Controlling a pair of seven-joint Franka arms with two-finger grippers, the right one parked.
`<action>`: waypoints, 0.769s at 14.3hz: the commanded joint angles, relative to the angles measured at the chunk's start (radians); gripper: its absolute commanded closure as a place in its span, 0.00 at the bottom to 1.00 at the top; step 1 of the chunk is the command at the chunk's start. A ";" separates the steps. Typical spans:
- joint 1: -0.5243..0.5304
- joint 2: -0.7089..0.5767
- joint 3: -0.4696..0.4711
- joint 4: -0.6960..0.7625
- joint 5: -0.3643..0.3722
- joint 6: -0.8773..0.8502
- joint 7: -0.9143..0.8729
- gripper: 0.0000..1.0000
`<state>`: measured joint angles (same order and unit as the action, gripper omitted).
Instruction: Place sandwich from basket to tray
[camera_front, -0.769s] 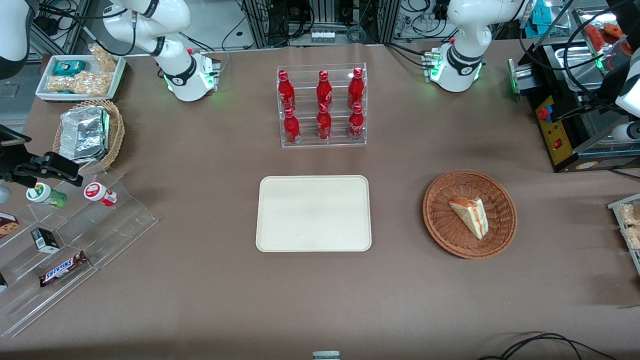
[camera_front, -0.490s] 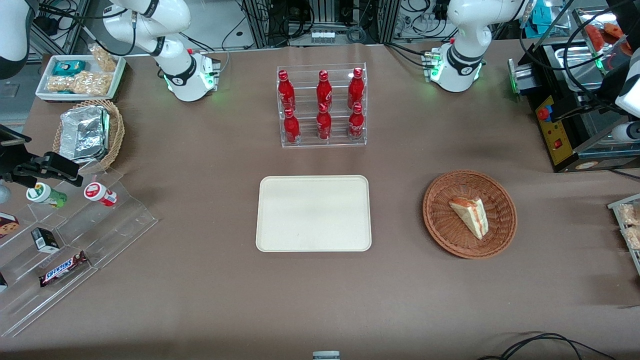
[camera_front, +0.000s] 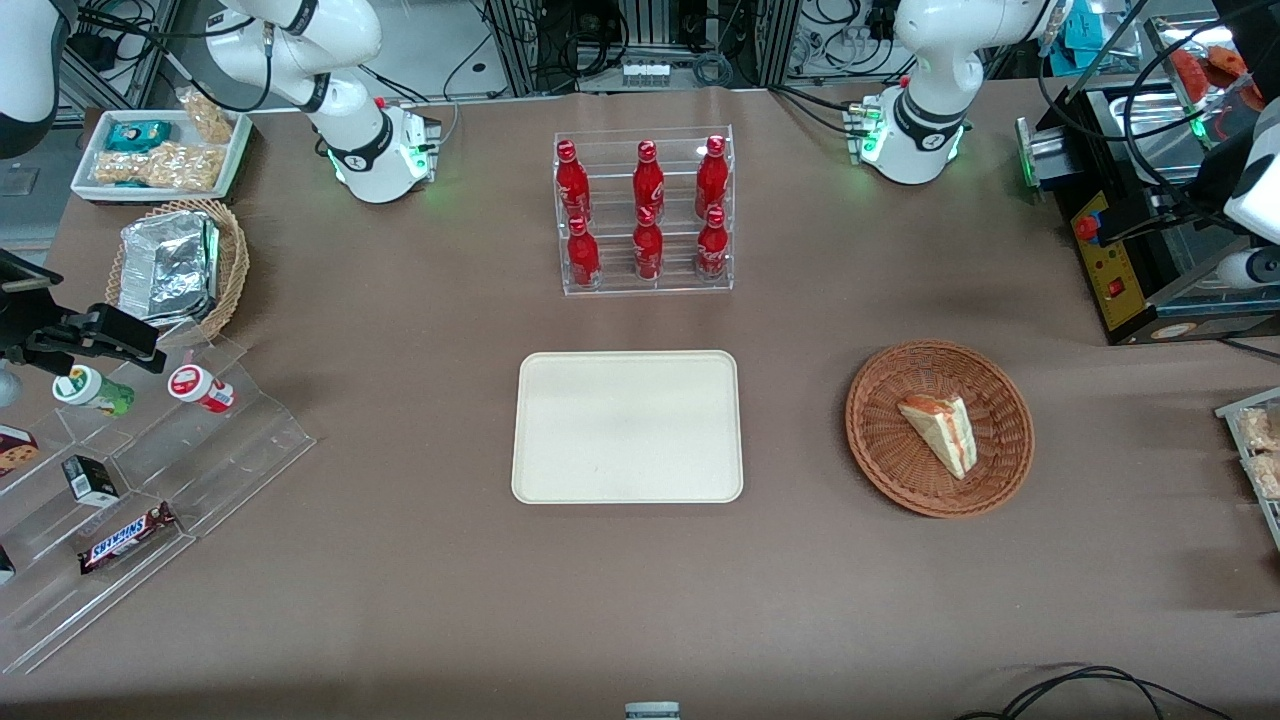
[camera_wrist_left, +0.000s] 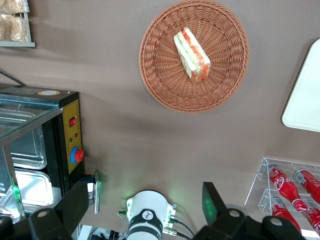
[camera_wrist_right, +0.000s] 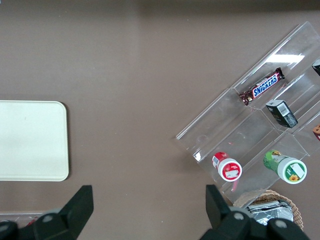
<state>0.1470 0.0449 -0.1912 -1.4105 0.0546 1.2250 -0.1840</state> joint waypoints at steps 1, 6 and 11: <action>-0.015 0.001 0.012 -0.018 -0.001 0.016 -0.014 0.00; -0.012 0.114 0.013 -0.021 0.001 0.016 -0.070 0.00; -0.012 0.178 0.013 -0.238 -0.013 0.302 -0.139 0.00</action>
<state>0.1455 0.2414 -0.1865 -1.5086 0.0546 1.3844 -0.2751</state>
